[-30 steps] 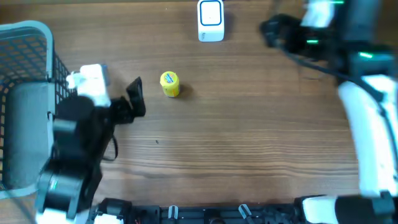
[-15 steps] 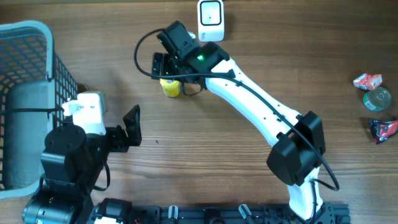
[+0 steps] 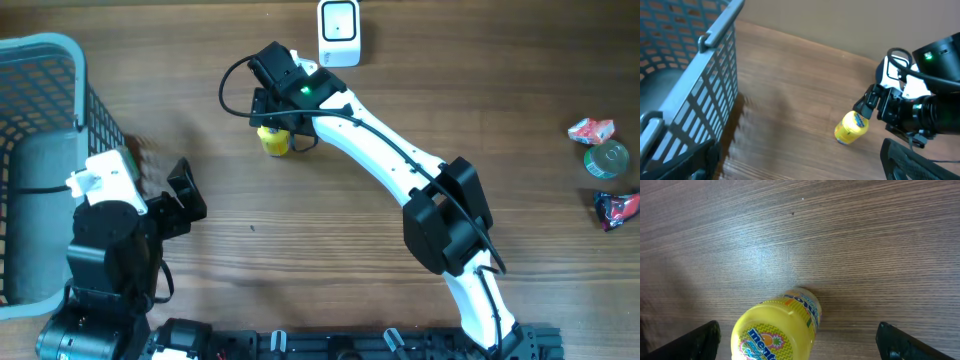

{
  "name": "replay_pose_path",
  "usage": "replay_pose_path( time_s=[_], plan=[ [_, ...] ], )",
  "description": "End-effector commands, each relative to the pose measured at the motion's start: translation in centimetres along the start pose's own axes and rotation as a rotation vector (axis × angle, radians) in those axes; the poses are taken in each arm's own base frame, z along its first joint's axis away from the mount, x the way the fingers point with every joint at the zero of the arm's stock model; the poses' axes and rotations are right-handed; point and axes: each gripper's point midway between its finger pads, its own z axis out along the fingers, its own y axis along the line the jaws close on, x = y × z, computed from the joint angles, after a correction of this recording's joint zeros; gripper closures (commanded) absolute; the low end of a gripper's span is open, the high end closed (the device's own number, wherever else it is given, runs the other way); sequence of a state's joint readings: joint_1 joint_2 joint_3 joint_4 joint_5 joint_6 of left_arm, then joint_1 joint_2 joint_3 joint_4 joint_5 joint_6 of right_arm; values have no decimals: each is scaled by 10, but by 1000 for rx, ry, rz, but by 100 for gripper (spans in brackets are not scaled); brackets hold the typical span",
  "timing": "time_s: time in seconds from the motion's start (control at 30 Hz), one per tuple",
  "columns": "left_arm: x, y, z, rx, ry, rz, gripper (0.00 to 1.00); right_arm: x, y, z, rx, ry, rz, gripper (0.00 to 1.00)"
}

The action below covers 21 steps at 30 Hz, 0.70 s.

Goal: Scan the item barcode
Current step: 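Reach the right gripper to the yellow Mentos bottle and grasp it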

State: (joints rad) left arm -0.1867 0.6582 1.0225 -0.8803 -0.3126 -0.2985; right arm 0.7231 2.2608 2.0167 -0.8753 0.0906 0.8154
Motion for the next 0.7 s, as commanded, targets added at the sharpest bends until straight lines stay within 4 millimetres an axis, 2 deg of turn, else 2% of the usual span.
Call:
replay_pose_path(
  time_s=[0.0, 0.13, 0.3, 0.5, 0.57, 0.67],
  plan=[
    [-5, 4, -3, -17, -19, -26, 0, 5, -1, 16, 11, 20, 24, 0],
    [-5, 4, -3, -17, -19, -26, 0, 14, 4, 27, -6, 50, 18, 0],
    [-5, 4, -3, -18, -16, -26, 0, 25, 21, 36, -61, 75, 31, 0],
    [-3, 5, -3, -21, -9, -23, 0, 44, 19, 53, -50, 140, 63, 1],
    [-3, 5, -3, -21, -9, -23, 0, 46, 17, 57, -42, 146, 63, 10],
    [-3, 5, -3, -21, -9, -23, 0, 45, 12, 58, -21, 139, 61, 37]
  ],
)
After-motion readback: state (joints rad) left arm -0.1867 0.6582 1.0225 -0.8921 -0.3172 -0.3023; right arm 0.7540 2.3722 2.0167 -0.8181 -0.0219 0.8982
